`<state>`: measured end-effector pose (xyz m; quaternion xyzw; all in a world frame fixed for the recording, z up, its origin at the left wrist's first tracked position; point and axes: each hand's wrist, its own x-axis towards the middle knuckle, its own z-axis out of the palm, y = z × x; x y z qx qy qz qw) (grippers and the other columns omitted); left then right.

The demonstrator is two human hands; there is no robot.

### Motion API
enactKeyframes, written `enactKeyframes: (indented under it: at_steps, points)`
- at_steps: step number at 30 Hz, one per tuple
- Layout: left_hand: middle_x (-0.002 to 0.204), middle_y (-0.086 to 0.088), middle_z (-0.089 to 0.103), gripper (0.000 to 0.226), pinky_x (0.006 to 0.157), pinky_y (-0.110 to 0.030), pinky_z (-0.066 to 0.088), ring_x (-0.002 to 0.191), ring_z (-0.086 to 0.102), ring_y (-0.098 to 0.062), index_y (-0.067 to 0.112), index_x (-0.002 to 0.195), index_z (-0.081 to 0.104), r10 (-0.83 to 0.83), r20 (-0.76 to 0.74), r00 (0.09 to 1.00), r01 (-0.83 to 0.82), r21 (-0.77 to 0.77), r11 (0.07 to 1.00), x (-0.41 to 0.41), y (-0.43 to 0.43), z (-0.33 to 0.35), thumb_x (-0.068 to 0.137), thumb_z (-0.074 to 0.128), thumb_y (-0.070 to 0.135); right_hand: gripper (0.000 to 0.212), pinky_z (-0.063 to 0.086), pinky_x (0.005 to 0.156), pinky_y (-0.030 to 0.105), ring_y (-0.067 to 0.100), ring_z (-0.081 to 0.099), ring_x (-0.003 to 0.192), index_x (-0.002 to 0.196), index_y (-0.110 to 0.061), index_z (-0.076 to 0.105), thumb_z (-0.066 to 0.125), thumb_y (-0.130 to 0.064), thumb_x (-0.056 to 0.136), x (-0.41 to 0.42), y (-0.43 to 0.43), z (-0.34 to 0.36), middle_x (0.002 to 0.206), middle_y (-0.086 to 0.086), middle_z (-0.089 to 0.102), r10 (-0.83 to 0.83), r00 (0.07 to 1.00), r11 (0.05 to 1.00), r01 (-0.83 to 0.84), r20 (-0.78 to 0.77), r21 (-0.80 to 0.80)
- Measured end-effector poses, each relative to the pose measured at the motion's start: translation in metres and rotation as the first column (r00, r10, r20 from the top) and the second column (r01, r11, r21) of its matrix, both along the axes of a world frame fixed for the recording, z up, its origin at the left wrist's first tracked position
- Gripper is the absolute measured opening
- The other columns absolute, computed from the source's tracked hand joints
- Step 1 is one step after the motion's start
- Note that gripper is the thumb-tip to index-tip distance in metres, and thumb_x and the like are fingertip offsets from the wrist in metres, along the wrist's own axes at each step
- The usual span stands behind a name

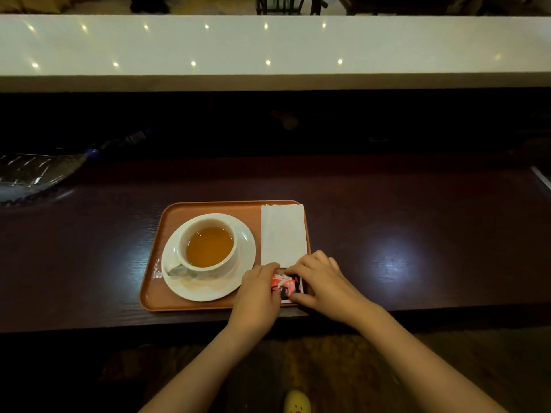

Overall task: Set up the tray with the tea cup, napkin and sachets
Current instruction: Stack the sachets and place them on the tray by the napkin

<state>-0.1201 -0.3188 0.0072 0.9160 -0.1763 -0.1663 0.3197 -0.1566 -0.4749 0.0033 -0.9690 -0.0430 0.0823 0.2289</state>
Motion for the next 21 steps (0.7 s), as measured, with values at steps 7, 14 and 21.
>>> enactKeyframes:
  at_steps: [7,14,21]
  points:
    - [0.129,-0.002,0.053,0.039,0.102,-0.032,0.039,0.118,0.047,-0.016,0.021,0.128,0.046,0.046,0.112,0.993,-0.046,0.001,0.999,0.012,-0.001,0.010,0.089,0.052,0.018,0.037,0.028,0.088,0.028,0.004,0.030,0.099,0.120,-0.027,0.053,0.056,-0.037,0.085,0.017,-0.008,0.006,0.109,-0.011,0.053,-0.159,0.981,0.979,0.142,0.109,0.147]
    - [0.127,-0.012,0.051,0.033,0.085,-0.033,0.048,0.103,0.057,-0.028,0.009,0.123,0.050,0.177,0.175,0.969,-0.183,0.019,0.983,0.072,-0.044,0.037,0.090,0.047,0.011,0.019,0.039,0.080,0.032,0.016,0.046,0.090,0.100,-0.019,0.066,0.055,-0.023,0.085,0.066,-0.021,0.010,0.089,-0.003,0.062,-0.411,0.895,0.899,0.365,0.174,0.244]
    - [0.078,-0.012,0.067,0.015,0.055,-0.028,0.048,0.062,0.060,-0.023,0.008,0.092,0.062,0.197,0.211,0.957,-0.223,0.108,0.969,0.104,-0.044,0.046,0.085,0.050,0.014,0.011,0.047,0.067,0.027,0.007,0.059,0.071,0.083,-0.024,0.066,0.056,-0.022,0.081,0.089,-0.052,0.016,0.074,-0.007,0.064,-0.566,0.821,0.775,0.501,0.071,0.385]
